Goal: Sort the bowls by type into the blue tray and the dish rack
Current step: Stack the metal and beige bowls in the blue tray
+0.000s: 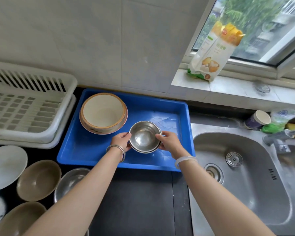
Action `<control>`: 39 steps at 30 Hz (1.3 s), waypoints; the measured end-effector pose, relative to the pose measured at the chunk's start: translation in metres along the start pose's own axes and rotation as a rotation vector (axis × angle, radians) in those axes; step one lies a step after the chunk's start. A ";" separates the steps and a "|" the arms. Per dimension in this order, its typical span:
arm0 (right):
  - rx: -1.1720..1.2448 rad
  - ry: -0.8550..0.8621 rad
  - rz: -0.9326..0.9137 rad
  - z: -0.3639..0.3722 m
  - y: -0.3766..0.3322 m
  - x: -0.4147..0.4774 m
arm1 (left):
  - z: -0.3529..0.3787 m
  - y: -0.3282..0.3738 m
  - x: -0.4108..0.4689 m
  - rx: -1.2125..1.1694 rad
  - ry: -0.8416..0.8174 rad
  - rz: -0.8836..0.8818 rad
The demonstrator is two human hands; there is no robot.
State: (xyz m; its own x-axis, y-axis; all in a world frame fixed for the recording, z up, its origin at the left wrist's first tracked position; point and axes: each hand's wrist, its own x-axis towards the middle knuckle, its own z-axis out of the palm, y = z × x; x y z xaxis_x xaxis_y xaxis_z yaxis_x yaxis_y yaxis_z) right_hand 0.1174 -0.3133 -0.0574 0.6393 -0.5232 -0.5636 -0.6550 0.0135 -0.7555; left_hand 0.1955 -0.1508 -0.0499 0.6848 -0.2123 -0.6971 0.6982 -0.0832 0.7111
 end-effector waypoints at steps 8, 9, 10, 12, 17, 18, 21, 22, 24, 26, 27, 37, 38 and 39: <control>0.170 -0.034 0.042 0.002 0.006 0.022 | 0.007 -0.007 0.033 -0.087 -0.005 -0.012; 0.206 -0.039 0.049 0.002 0.008 0.023 | 0.007 -0.008 0.034 -0.108 -0.005 -0.052; 0.239 -0.040 0.055 0.003 0.010 0.024 | 0.008 -0.009 0.034 -0.127 -0.009 -0.099; 0.283 -0.018 0.061 0.006 0.013 0.028 | 0.009 -0.012 0.035 -0.157 -0.011 -0.158; 0.331 0.029 0.059 0.013 0.006 0.040 | 0.018 -0.013 0.044 -0.328 0.017 -0.089; 0.344 0.023 0.056 0.013 0.003 0.043 | 0.021 -0.013 0.045 -0.350 0.025 -0.064; 0.368 0.022 0.050 0.014 -0.006 0.052 | 0.028 -0.011 0.048 -0.397 0.010 -0.041; 0.370 0.025 0.048 0.015 -0.008 0.055 | 0.030 -0.010 0.048 -0.418 -0.009 -0.050; 0.373 0.034 0.044 0.015 -0.011 0.060 | 0.033 -0.008 0.050 -0.445 -0.025 -0.062; 0.389 0.044 0.044 0.017 -0.014 0.065 | 0.037 -0.005 0.052 -0.469 -0.024 -0.042; 0.403 0.046 0.046 0.017 -0.015 0.067 | 0.038 -0.004 0.052 -0.480 -0.025 -0.033; 0.437 0.062 0.043 0.027 -0.023 0.076 | 0.048 0.007 0.057 -0.547 0.022 -0.029; 0.440 0.058 0.043 0.027 -0.023 0.076 | 0.048 0.007 0.057 -0.550 0.021 -0.028; 0.446 0.053 0.045 0.026 -0.023 0.075 | 0.048 0.008 0.057 -0.554 0.019 -0.028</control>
State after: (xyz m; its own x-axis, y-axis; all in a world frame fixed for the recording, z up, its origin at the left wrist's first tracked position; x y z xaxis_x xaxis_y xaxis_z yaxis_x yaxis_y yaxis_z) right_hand 0.1910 -0.3303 -0.0906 0.5853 -0.5564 -0.5899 -0.4364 0.3970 -0.8074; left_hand 0.2299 -0.2101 -0.0793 0.6647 -0.1992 -0.7200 0.7178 0.4375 0.5416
